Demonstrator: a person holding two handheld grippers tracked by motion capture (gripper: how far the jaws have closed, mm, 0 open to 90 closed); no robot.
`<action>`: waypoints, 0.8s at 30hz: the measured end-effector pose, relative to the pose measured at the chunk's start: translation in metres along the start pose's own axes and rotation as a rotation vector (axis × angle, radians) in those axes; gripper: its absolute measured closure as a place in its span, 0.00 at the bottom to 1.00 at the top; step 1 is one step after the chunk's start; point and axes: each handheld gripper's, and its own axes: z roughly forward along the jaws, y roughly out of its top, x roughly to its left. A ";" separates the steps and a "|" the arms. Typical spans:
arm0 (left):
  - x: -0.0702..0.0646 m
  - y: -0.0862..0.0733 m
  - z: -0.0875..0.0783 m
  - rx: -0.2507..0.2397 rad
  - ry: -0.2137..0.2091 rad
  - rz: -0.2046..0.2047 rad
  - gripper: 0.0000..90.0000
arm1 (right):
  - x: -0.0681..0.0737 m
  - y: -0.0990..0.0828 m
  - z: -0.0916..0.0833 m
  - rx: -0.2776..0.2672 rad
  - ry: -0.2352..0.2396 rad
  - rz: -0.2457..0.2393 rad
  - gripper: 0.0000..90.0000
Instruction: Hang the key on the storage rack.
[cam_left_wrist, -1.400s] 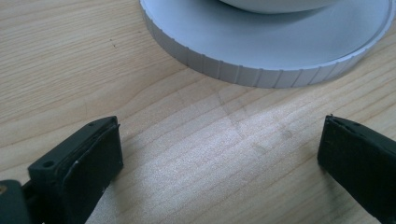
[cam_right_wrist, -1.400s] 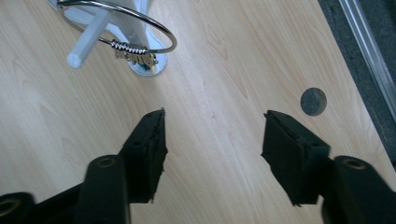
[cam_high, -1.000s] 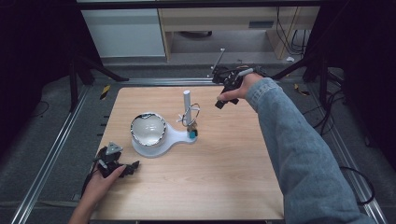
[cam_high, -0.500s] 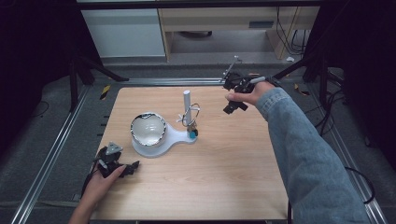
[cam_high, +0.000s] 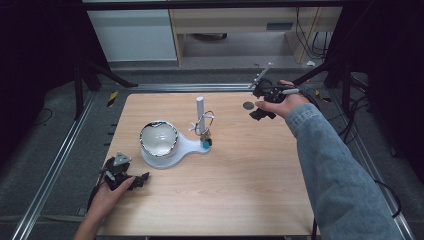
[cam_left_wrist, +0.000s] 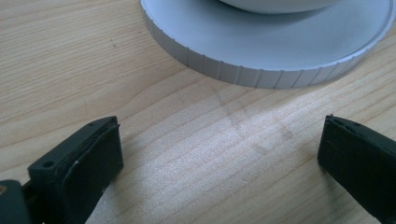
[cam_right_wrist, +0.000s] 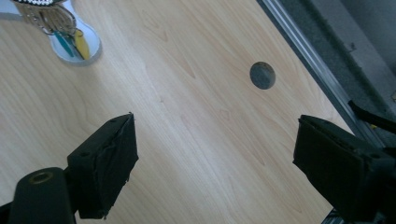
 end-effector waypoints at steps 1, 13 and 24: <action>0.000 0.000 0.000 0.000 0.000 0.000 0.00 | -0.001 -0.003 0.000 -0.007 -0.004 0.004 0.16; 0.000 0.000 0.000 0.000 0.000 -0.001 0.00 | 0.000 -0.048 0.003 -0.041 -0.036 0.018 0.18; 0.000 0.000 0.000 0.003 0.000 0.000 0.00 | 0.005 -0.083 0.011 -0.057 -0.067 0.029 0.19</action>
